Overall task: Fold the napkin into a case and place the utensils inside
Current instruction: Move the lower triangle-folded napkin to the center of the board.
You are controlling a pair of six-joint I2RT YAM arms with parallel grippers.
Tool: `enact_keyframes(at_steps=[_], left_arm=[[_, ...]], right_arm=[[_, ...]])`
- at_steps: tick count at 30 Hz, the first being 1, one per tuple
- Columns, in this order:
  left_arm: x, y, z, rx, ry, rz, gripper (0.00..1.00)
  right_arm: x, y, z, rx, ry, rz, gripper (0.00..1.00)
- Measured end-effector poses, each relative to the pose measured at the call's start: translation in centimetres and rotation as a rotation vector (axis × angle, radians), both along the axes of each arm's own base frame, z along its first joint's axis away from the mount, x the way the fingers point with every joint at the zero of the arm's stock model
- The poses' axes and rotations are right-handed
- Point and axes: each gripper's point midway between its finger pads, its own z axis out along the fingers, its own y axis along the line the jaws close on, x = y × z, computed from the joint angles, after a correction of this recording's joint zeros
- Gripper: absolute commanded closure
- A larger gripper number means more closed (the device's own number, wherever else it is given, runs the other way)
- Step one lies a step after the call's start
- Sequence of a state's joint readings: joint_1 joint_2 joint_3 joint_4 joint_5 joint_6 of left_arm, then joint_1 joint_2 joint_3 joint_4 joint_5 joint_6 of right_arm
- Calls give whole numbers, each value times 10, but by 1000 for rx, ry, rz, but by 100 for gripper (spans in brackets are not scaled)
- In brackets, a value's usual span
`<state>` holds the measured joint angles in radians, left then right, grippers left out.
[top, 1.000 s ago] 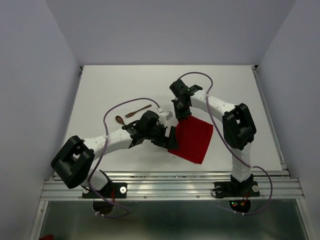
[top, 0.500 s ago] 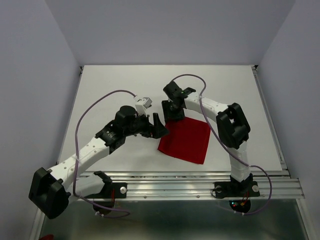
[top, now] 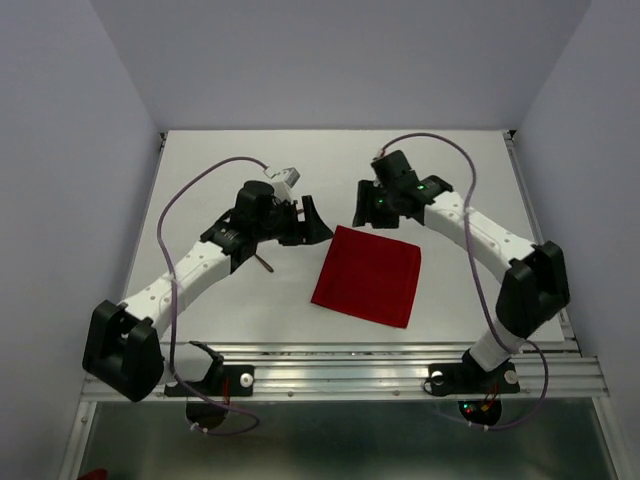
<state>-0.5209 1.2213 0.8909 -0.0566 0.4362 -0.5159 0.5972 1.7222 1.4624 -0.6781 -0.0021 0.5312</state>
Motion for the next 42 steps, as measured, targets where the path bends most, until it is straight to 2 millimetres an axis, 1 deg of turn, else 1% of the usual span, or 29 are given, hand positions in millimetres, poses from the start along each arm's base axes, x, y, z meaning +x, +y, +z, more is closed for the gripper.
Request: enact_keyframes(at_steps=[1,2,3,4,5,6,7,8,10,12,15,16,17,20,21,26,29,31,32,37,39,42], left_arm=[[6,-3,-3,9,11,1,25],[11,-6,-8,24,32,1,32],[17,-9,-14,38,53,1,39],[20,-11,-17,43,65,1,47],[26,-14,-23,58,84,-2,63],[33,-19,-29,66,106,-4,73],[36,-22,-35,74,117,-11,85],[41,-26,-42,86,130,-28,100],[47,-31,-58,112,162,-51,100],[51,-33,-86,150,218,-63,100],[45,-30,-114,192,286,-65,100],[42,-28,-120,203,303,-63,100],[39,-25,-126,213,319,-61,100],[35,-22,-132,229,330,-54,100],[33,-21,-135,238,334,-52,100],[18,-19,-151,290,350,-64,100],[4,-17,-163,319,370,-76,100],[-6,-11,-173,342,394,-77,100],[-11,-11,-176,336,408,-81,100],[-22,-2,-172,345,396,-71,100],[-25,1,-168,350,394,-68,100],[-25,2,-155,349,370,-63,100]], right_arm=[[-2,-17,7,2,-13,-38,47],[-3,-41,16,17,-44,-94,57],[-5,-58,17,19,-48,-133,62],[-10,-83,18,18,-50,-195,71],[-14,-105,15,12,-52,-249,74],[-17,-122,11,-1,-53,-295,77],[-23,-137,5,-8,-38,-341,79],[-27,-147,-2,-19,-24,-370,85],[-37,-154,-18,-36,16,-395,89],[-46,-157,-34,-55,59,-399,91],[-56,-159,-59,-89,126,-402,93],[-57,-160,-66,-102,144,-404,93],[-56,-161,-72,-113,156,-405,94],[-52,-162,-90,-144,189,-407,94],[-49,-162,-97,-157,201,-405,94],[-30,-159,-118,-181,223,-396,95],[-19,-159,-125,-199,224,-386,96],[-13,-159,-124,-207,210,-379,96],[-9,-159,-124,-211,200,-376,97],[0,-159,-124,-230,182,-350,97],[-1,-160,-123,-238,179,-336,94],[-2,-162,-114,-241,163,-323,87]])
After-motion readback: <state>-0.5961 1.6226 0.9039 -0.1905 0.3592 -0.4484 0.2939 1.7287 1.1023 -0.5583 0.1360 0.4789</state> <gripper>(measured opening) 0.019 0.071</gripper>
